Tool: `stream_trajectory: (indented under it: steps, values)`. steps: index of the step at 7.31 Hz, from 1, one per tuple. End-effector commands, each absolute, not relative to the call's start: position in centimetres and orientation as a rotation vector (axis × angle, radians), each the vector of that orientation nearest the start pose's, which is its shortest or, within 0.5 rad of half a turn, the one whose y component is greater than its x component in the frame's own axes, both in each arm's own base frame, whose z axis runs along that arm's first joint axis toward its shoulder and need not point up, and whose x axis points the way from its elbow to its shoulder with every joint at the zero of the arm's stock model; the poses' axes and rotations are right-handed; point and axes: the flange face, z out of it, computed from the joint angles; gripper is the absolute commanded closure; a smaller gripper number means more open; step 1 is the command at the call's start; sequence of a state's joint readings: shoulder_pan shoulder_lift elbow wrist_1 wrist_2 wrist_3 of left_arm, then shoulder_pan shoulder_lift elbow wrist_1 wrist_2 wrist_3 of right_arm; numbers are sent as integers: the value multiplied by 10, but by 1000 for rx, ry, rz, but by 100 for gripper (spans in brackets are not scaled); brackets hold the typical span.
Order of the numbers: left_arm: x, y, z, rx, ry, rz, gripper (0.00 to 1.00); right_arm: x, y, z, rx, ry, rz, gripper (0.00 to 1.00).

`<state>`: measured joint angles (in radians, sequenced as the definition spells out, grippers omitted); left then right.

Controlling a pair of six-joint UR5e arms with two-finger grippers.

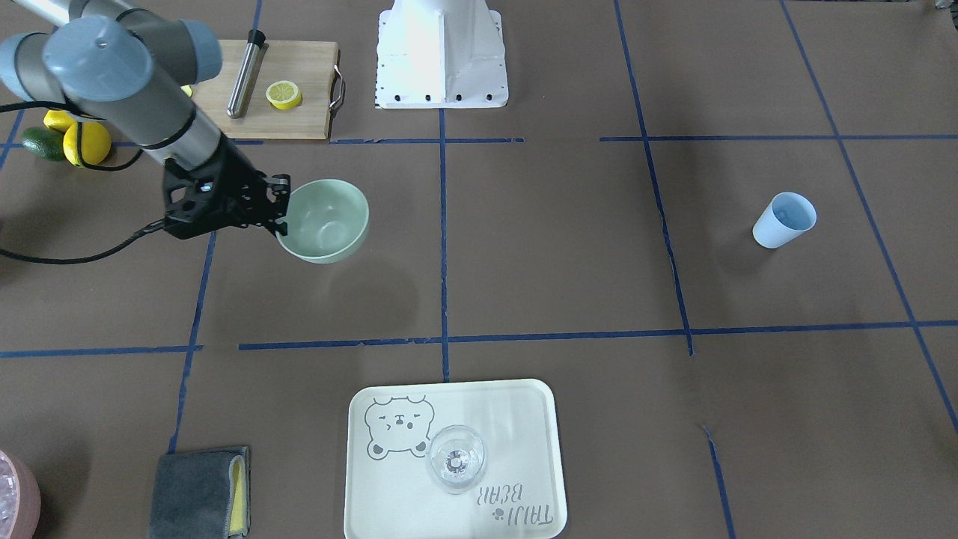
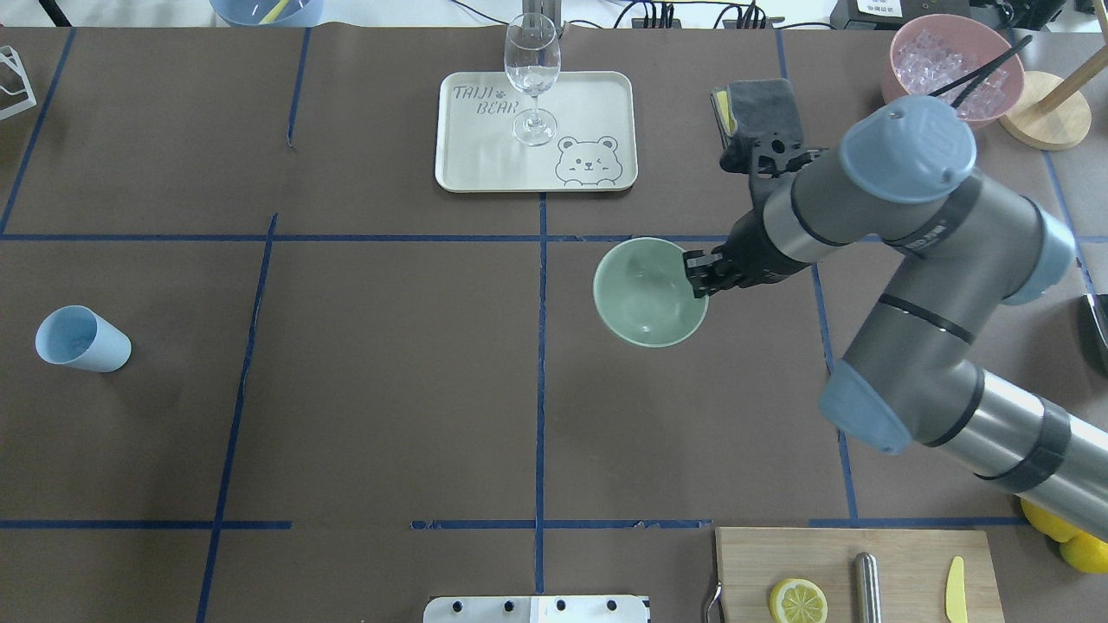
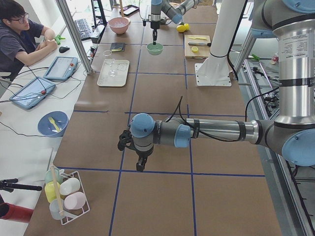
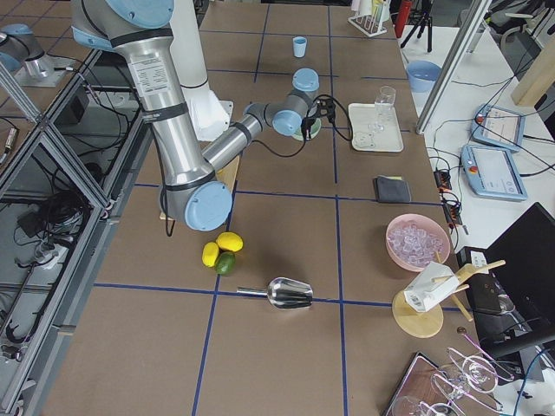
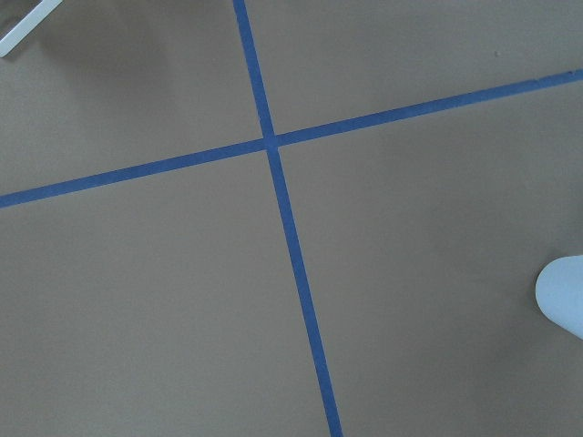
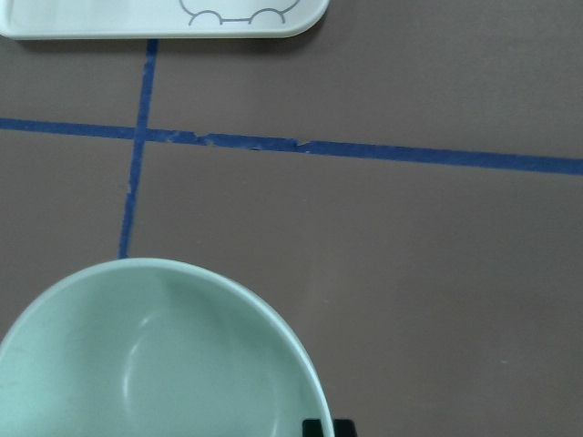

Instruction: Pour ice into bowl

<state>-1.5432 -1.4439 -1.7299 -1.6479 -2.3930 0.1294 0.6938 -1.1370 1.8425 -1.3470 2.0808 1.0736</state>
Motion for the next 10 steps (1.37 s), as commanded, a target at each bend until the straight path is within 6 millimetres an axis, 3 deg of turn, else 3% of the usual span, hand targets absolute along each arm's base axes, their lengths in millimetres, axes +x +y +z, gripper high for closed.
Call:
stream_trajectory:
  steps: [1,2,3,4,6,10]
  values:
    - [-48,-447,625,152,817,195,0,-489,-445,194,101,-1008,35,100]
    - [-48,-447,625,150,818,195,0,-530,-454,176,94,-986,57,100]
    - [-48,-447,625,152,817,195,0,-568,-457,170,86,-957,67,100]
    - [-48,-447,625,152,817,195,0,-593,-455,160,73,-943,78,100]
    - [-48,-447,626,149,818,194,0,-615,-433,163,90,-924,88,100]
    - [-48,-446,627,147,818,194,0,-619,-429,171,90,-912,89,100]
